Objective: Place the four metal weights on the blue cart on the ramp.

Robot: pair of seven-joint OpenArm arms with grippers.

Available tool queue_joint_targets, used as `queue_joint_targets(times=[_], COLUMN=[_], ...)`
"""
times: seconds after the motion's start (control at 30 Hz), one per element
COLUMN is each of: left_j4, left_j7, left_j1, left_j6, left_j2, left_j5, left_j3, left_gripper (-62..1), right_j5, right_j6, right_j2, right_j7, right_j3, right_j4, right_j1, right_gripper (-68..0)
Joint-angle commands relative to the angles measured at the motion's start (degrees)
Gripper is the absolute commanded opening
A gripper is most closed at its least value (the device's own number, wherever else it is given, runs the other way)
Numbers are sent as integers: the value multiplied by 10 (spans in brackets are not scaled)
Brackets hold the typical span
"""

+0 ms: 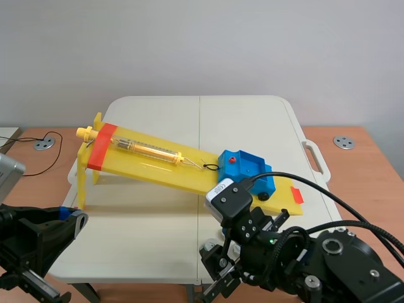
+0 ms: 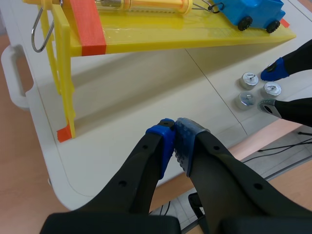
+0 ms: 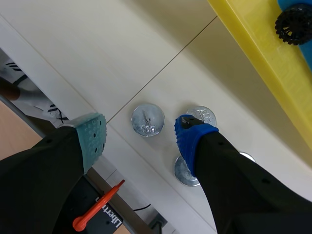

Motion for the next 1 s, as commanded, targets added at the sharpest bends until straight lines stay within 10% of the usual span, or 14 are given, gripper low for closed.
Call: queue_joint_targets(times=[0.0,0.57,0.97], left_j4=[40,40,40], left_j7=[-60,-60,-60], left_j1=[-3,-3,-3], left_j6=[-14,-14,-14], left_j2=[5,5,5], left_j5=[-29,-29,-29], left_j3=[-9,-9,-9], left_gripper=[-578,-578,-578], right_j5=[13,-5,-6], right_j6=[-2,-2,-11], right_j2=[-21,-39,-39], right_j7=[72,97,83], right_j3=[-7,-37,-37], right_j4=[1,-60,-78], right_j1=[58,80,87], right_gripper=[-360,-363,-566])
